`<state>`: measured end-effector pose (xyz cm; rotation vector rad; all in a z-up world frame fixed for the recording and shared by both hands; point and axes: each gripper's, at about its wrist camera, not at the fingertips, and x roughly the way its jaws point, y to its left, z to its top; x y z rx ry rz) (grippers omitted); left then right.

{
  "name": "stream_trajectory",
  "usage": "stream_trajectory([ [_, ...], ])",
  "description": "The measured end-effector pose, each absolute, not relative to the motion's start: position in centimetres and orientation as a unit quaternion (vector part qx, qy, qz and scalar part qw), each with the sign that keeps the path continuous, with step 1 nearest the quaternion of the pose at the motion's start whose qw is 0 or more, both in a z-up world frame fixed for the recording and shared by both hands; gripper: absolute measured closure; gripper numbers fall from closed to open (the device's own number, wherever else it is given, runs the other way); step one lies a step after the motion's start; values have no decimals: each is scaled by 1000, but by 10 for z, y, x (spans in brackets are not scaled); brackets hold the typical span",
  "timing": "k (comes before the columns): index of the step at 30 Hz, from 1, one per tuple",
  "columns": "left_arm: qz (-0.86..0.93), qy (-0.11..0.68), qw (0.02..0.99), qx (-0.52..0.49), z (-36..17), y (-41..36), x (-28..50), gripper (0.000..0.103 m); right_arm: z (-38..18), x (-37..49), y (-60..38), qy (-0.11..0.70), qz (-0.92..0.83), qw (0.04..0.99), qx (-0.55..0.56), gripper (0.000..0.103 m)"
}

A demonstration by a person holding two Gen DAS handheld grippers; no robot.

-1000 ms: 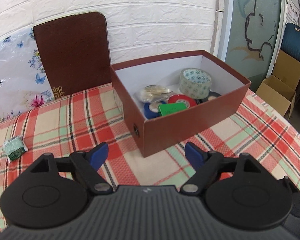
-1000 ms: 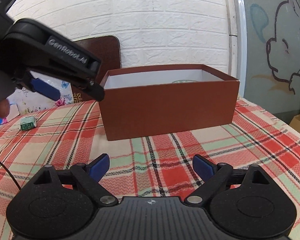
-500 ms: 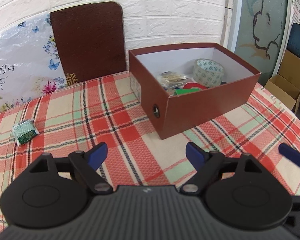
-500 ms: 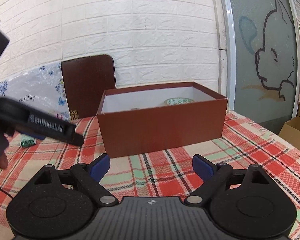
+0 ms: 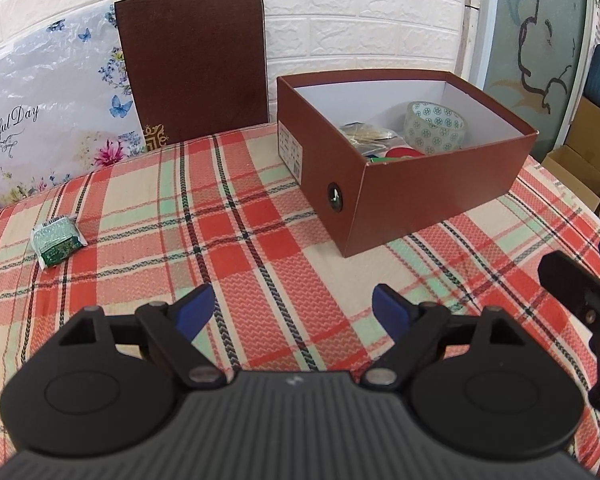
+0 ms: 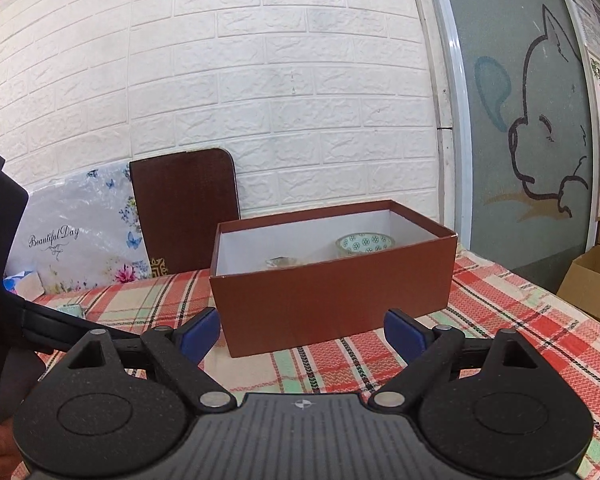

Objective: Organize objects
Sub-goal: 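Withdraw the right tool from the box back over the table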

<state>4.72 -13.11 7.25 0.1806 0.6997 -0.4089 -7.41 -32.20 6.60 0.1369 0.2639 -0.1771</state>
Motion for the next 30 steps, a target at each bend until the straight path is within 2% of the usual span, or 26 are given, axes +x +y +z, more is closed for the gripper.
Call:
stream_trajectory([
  [17, -169, 343, 920, 83, 53, -95, 62, 14, 74, -59, -299, 132, -78, 987, 46, 14],
  [30, -41, 341, 938, 50, 22, 27, 107, 13, 57, -20, -248, 181, -8, 983, -8, 14],
])
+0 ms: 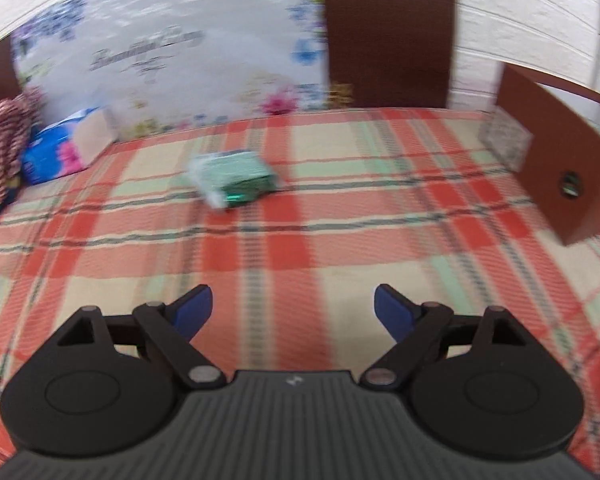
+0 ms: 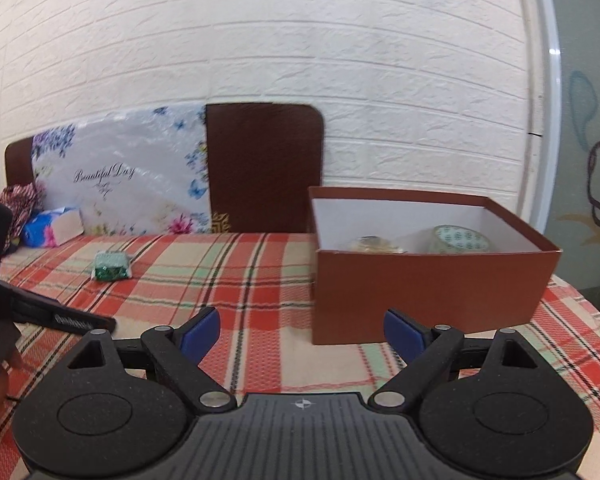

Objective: Organize objects
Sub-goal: 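Withdraw the right tool from the box back over the table, then grasp the green-white wrapped packet with the right tool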

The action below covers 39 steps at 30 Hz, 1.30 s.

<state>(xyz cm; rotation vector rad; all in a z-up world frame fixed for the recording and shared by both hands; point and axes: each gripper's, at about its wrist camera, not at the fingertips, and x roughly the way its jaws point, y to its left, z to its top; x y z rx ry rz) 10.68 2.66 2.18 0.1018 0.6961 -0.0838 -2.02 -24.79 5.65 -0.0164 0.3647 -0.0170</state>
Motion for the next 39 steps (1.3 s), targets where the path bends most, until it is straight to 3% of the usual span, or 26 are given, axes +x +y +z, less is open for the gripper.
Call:
stream_trajectory([
  [7, 115, 294, 948, 37, 1, 120, 138, 11, 39, 21, -205, 226, 51, 972, -43, 14],
  [10, 122, 292, 945, -79, -3, 159, 139, 11, 33, 47, -172, 234, 88, 966, -64, 14],
  [17, 130, 251, 950, -131, -1, 171, 131, 11, 25, 127, -96, 229, 172, 956, -71, 15],
  [22, 119, 237, 957, -116, -2, 167, 133, 11, 21, 183, -53, 239, 203, 948, -48, 15],
  [24, 115, 232, 960, -106, -2, 164, 133, 10, 16, 202, -42, 256, 201, 945, -41, 21],
  [25, 114, 230, 961, -103, -1, 163, 133, 10, 11, 210, -39, 271, 200, 941, -41, 43],
  [26, 113, 228, 962, -101, -1, 162, 133, 10, 6, 217, -38, 292, 198, 935, -41, 50],
  [32, 113, 227, 962, -104, -2, 163, 133, 10, 2, 189, -58, 286, 194, 937, -53, 53],
  [39, 113, 225, 963, -92, -1, 160, 134, 9, 0, 108, -147, 301, 146, 941, -56, 53],
])
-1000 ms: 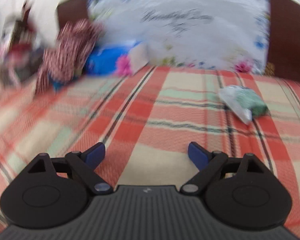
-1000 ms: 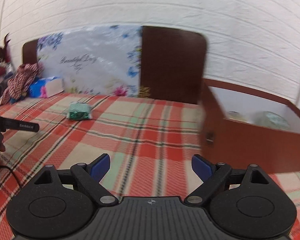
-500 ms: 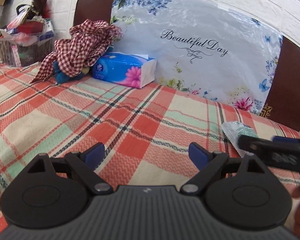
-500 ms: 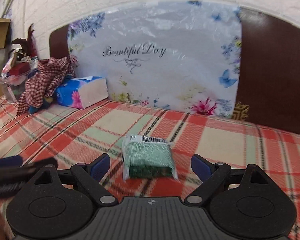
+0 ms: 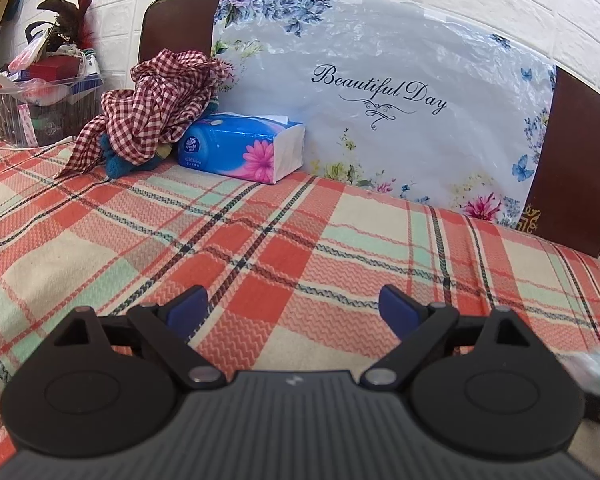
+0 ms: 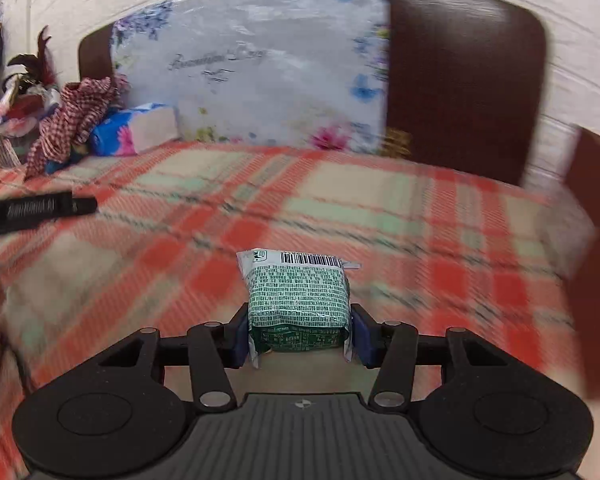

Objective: Organize objects
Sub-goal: 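Grasp the green-white wrapped packet with the right tool, then set the packet down and grasp it with the left tool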

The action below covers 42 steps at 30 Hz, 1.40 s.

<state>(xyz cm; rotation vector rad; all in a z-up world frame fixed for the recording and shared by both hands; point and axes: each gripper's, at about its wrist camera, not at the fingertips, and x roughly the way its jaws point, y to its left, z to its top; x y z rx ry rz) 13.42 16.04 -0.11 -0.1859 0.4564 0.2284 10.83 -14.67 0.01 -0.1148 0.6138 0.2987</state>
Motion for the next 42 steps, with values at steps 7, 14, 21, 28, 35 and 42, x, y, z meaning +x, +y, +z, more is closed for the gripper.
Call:
stream_trajectory([
  [7, 118, 237, 963, -61, -1, 151, 137, 8, 3, 8, -282, 310, -48, 950, -13, 52],
  [14, 149, 278, 946, 78, -3, 108, 146, 8, 3, -40, -345, 290, -122, 948, 47, 36],
  [21, 9, 285, 956, 65, 30, 14, 81, 8, 2, -49, -350, 281, -96, 953, 63, 25],
  [28, -253, 401, 880, 1, 51, -112, 65, 8, 4, -59, -356, 277, -74, 956, 67, 24],
  [35, -374, 424, 824, 42, 54, -212, 50, 8, 0, -60, -360, 290, -56, 955, 20, 19],
  [42, -403, 466, 785, 68, 23, -275, 56, 13, -3, -40, -371, 308, -37, 950, 35, 10],
])
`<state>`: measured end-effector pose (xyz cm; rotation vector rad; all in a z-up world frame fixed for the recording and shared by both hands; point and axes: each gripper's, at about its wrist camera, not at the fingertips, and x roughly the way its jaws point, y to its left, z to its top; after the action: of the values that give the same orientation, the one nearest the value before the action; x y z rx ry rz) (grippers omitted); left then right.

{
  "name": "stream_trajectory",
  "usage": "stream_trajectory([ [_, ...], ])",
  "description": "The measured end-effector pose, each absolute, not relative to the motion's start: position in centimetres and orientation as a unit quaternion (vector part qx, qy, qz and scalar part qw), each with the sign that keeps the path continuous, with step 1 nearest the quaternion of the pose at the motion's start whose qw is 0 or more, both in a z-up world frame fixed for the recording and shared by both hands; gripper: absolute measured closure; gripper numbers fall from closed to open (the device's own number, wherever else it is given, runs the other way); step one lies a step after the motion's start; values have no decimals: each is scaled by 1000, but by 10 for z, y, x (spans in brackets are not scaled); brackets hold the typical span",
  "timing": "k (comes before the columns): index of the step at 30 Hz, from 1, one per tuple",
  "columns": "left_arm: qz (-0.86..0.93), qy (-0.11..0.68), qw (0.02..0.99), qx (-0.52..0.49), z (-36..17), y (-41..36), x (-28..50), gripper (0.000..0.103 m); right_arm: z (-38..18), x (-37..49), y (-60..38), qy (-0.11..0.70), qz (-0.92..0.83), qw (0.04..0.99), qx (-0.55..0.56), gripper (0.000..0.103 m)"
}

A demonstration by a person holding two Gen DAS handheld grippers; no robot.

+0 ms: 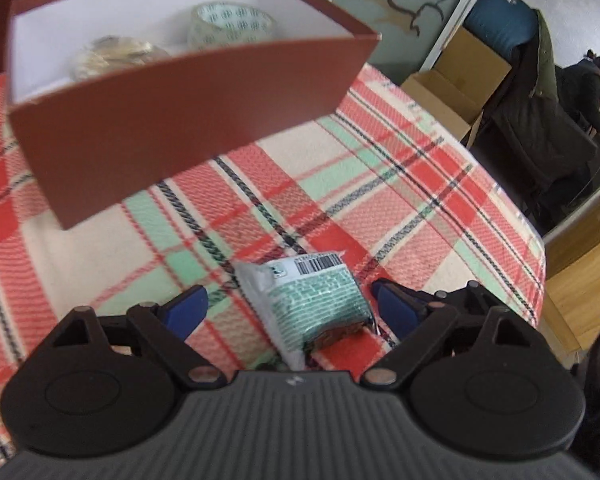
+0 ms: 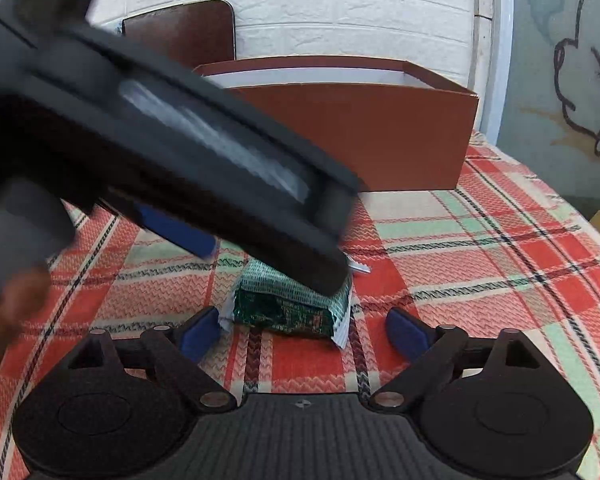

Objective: Organize objects
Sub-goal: 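Set the packet down and grasp it with the left tool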

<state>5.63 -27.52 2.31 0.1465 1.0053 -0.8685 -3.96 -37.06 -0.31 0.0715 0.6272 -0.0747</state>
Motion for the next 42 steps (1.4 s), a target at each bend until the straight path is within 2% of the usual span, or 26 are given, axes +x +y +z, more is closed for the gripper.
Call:
stream_trajectory([
  [25, -422, 460, 780, 50, 12, -272, 47, 12, -10, -42, -361, 296, -44, 954, 26, 8],
  [42, -399, 473, 785, -1, 18, -248, 61, 12, -10, -45, -359, 293, -44, 955, 29, 7],
])
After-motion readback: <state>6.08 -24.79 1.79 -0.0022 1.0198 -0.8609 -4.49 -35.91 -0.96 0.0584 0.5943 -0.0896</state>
